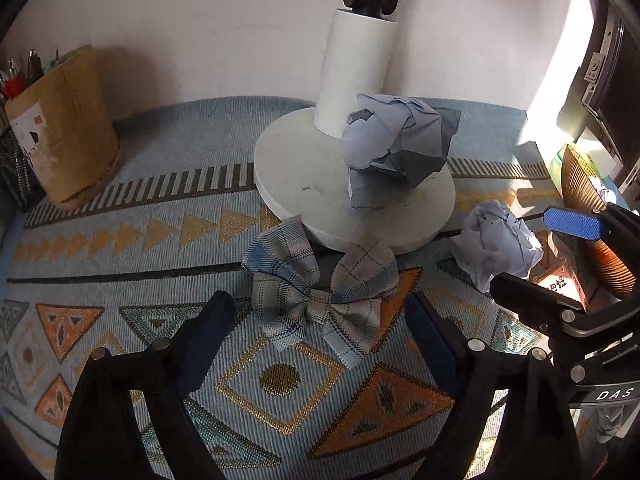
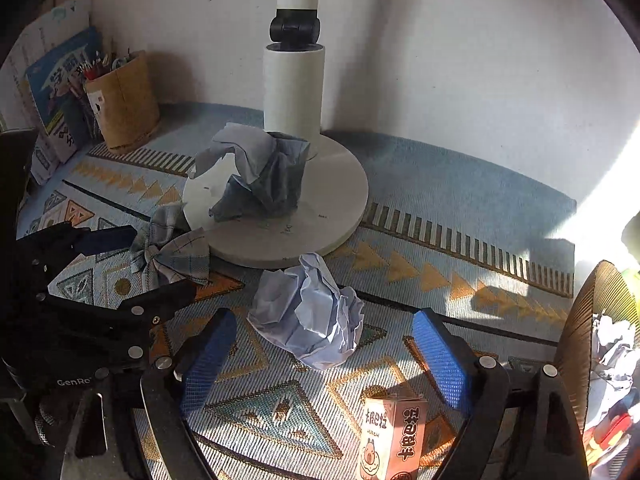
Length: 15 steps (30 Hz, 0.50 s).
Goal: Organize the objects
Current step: 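Grasp the grey plaid bow with the left gripper while the right grasps a paper ball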
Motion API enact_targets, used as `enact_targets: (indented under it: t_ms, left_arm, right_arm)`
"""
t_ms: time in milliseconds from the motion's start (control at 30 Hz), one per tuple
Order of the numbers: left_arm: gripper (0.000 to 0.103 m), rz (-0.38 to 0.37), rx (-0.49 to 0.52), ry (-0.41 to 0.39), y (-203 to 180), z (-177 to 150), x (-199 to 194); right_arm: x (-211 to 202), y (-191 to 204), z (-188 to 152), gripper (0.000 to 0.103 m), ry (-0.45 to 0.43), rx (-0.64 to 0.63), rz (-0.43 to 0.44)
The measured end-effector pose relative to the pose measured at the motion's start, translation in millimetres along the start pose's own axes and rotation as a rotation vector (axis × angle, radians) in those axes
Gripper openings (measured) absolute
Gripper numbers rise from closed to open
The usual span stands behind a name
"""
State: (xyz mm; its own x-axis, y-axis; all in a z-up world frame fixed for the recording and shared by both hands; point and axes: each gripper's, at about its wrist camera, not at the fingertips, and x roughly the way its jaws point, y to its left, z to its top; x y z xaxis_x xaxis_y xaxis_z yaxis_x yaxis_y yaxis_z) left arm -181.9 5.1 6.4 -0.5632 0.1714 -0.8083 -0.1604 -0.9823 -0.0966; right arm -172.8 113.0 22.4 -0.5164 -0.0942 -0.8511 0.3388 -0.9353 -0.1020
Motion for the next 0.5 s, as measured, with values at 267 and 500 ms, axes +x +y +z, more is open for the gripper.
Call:
enact_targets:
  t_ms: [267,500]
  left_arm:
    - [0.042,0.006,0.034,-0.025,-8,-7,-10]
    - [0.042,-0.079,-0.052,-0.092,-19,-57,-86]
  right_arm:
    - [-39,3,-11,0.048,-0.116,0.028,0.032]
    - [-122,13,-84,0.049,-0.227,0.129,0.128]
